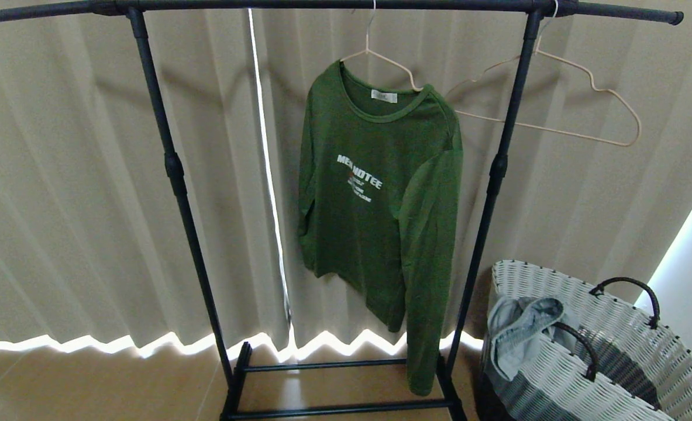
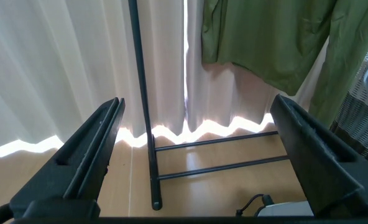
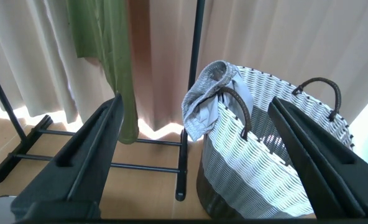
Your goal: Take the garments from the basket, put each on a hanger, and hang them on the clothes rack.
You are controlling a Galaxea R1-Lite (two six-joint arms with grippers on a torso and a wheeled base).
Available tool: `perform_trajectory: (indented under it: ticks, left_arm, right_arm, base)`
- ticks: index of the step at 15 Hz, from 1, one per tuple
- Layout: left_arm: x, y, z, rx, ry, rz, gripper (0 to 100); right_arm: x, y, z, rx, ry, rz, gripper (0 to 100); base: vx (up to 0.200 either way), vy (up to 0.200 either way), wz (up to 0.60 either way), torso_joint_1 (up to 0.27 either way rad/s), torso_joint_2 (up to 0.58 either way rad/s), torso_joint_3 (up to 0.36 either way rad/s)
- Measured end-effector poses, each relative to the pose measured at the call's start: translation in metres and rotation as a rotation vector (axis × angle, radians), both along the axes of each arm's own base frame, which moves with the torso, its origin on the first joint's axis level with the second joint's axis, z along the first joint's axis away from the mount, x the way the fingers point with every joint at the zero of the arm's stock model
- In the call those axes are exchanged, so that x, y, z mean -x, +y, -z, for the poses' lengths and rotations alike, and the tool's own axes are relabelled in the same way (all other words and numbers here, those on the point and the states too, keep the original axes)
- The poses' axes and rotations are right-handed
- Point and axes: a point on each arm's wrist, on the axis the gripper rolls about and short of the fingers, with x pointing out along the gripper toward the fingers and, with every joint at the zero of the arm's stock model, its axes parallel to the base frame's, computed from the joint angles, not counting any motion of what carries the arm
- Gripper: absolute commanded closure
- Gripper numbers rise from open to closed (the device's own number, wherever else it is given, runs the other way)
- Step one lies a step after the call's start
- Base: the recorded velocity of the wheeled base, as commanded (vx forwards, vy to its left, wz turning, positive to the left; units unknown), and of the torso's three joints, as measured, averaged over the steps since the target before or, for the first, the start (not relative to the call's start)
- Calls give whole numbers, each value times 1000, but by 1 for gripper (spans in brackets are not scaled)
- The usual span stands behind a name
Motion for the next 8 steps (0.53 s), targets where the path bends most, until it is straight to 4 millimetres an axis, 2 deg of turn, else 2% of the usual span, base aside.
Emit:
perform_trajectory:
  ticks: [3, 8]
  left_arm:
    - [0, 0, 0, 0, 0, -2, 0]
    - [0, 0, 0, 0, 1, -2, 0]
  right_arm:
    - [0, 0, 0, 18, -1, 3, 0]
    - [0, 0, 1, 37, 0, 0, 0]
  base:
    - [0, 0, 0, 0, 0, 0]
    - [0, -200, 0, 5, 4, 1]
